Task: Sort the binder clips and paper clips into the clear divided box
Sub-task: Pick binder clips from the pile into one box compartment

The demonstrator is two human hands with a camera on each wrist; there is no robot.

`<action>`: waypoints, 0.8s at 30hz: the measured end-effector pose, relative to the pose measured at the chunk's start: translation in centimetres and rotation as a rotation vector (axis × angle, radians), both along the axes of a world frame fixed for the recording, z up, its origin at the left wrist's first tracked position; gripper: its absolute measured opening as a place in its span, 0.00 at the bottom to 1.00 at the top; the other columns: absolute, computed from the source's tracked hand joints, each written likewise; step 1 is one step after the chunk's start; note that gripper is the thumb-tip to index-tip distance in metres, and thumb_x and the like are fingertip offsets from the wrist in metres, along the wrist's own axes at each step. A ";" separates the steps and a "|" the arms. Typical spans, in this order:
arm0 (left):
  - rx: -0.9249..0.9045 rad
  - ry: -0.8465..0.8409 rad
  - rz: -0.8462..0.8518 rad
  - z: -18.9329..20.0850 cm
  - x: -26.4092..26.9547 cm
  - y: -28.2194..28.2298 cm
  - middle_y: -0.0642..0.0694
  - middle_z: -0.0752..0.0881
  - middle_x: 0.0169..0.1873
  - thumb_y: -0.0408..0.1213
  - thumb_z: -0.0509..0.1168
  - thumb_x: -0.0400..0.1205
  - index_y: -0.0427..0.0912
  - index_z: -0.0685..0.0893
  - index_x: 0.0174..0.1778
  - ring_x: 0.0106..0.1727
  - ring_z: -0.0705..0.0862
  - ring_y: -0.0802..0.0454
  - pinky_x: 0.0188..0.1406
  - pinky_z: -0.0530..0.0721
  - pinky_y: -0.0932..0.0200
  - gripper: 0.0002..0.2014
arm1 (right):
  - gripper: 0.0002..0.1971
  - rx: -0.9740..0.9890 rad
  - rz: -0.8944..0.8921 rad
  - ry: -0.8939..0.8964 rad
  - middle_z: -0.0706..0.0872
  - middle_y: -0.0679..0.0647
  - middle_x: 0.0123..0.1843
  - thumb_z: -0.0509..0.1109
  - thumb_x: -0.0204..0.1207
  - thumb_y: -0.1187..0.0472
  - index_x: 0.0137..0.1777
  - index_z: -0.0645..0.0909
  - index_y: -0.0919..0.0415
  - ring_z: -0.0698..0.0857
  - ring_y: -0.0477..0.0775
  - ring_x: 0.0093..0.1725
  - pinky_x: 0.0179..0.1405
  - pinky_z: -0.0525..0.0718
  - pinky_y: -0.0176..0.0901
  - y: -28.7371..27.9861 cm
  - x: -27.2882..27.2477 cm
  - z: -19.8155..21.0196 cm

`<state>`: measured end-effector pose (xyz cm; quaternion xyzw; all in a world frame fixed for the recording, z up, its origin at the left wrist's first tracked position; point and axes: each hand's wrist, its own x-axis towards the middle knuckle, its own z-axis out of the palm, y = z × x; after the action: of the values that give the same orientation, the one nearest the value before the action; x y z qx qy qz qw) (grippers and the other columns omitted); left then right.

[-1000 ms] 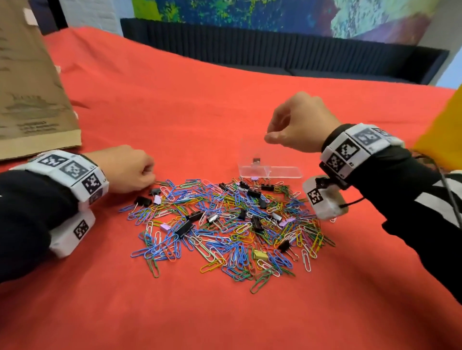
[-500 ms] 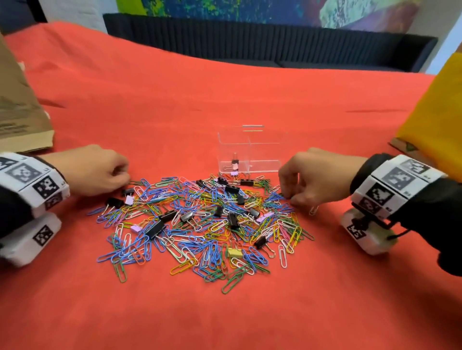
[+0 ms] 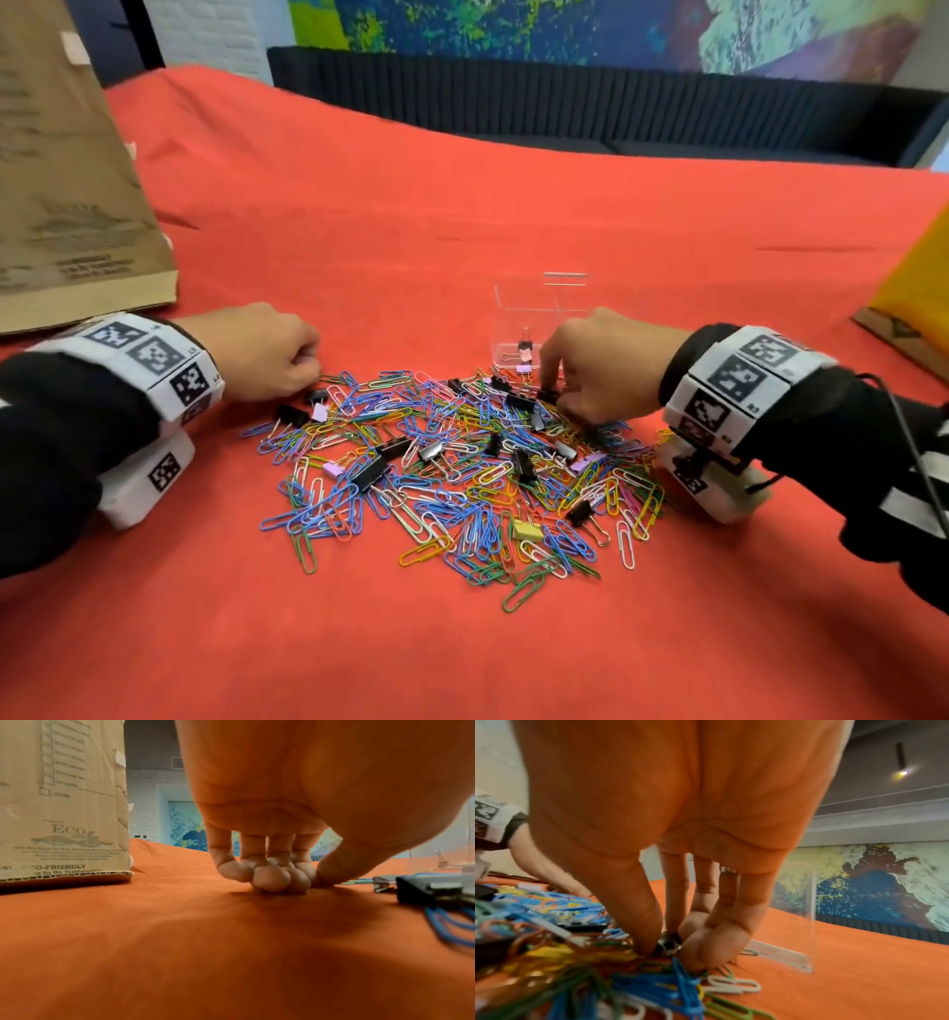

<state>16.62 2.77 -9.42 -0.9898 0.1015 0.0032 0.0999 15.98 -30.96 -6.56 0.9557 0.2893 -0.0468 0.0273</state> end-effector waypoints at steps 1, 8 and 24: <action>-0.003 0.002 0.000 0.0 0.0 0.0 0.51 0.82 0.28 0.49 0.59 0.78 0.48 0.76 0.32 0.36 0.79 0.44 0.44 0.83 0.53 0.12 | 0.13 -0.006 0.003 0.010 0.79 0.41 0.29 0.73 0.70 0.58 0.54 0.87 0.48 0.80 0.50 0.35 0.46 0.86 0.44 0.0 -0.1 0.1; 0.010 0.003 -0.014 0.1 -0.1 -0.1 0.51 0.82 0.29 0.48 0.59 0.80 0.46 0.76 0.34 0.36 0.78 0.45 0.40 0.78 0.56 0.12 | 0.07 -0.001 0.002 0.049 0.84 0.42 0.32 0.72 0.63 0.63 0.38 0.86 0.50 0.79 0.39 0.33 0.38 0.80 0.38 -0.5 -0.7 0.6; -0.002 0.006 -0.008 0.1 -0.1 0.1 0.51 0.83 0.29 0.49 0.59 0.79 0.47 0.76 0.33 0.37 0.79 0.46 0.42 0.81 0.55 0.13 | 0.13 -0.055 0.052 0.093 0.89 0.45 0.39 0.73 0.66 0.64 0.45 0.87 0.43 0.83 0.44 0.36 0.42 0.87 0.45 0.4 -0.3 0.6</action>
<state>16.48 2.82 -9.28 -0.9895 0.1059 0.0058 0.0984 15.67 -30.57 -5.92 0.9435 0.3138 -0.0985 0.0414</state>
